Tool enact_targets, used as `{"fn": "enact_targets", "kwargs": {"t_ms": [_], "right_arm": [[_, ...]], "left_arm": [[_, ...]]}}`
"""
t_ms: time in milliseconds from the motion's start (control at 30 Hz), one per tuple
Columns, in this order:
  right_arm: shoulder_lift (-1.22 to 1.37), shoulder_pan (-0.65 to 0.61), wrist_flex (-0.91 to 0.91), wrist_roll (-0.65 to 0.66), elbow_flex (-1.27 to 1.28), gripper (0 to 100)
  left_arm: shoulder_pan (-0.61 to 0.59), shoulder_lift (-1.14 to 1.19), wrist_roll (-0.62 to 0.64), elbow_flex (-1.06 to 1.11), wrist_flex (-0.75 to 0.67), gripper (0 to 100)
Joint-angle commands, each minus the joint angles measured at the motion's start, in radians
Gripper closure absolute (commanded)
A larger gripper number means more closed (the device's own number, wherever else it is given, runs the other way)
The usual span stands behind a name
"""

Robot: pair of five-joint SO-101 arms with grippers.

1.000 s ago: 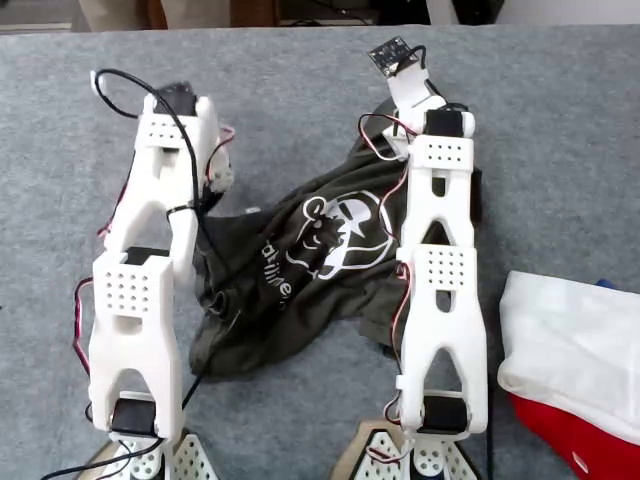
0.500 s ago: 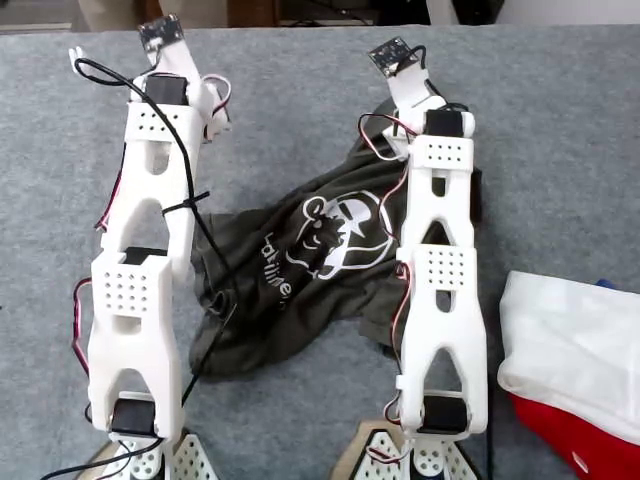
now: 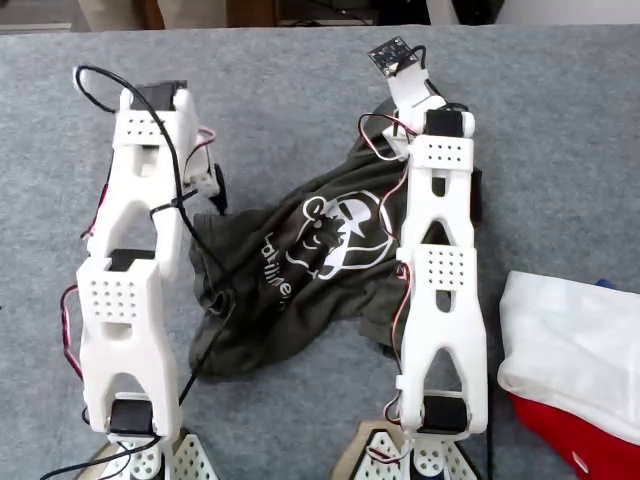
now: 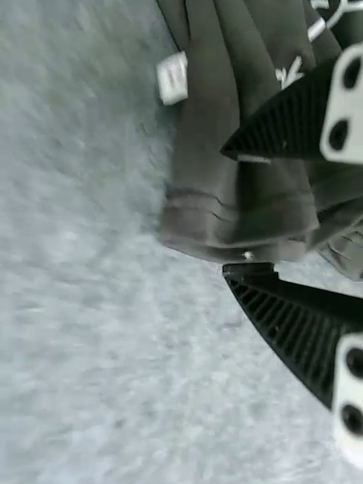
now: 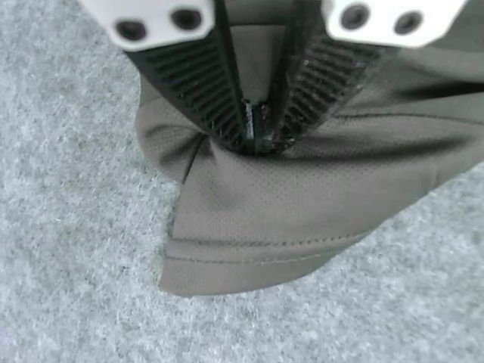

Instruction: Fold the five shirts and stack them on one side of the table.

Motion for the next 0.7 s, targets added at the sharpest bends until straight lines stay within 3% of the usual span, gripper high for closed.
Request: {"fn": "enact_targets", "kwargs": {"t_ms": [0, 200, 367, 567, 667], "right_arm": [[-0.004, 0.001, -0.018, 0.008, -0.054, 99.1], [-0.004, 0.001, -0.018, 0.008, -0.054, 99.1], [-0.004, 0.001, -0.018, 0.008, -0.054, 99.1], [-0.004, 0.001, -0.018, 0.008, -0.054, 99.1], [-0.004, 0.001, -0.018, 0.008, -0.054, 99.1]], "left_arm": [[-0.006, -0.054, 0.046, 0.044, 0.012, 78], [0.034, -0.015, 0.077, -0.038, 0.002, 78], [0.038, 0.094, 0.204, -0.097, -0.037, 78], [0.021, 0.188, 0.235, -0.141, -0.031, 78], [0.009, 0.188, 0.308, -0.167, -0.032, 78]]}}
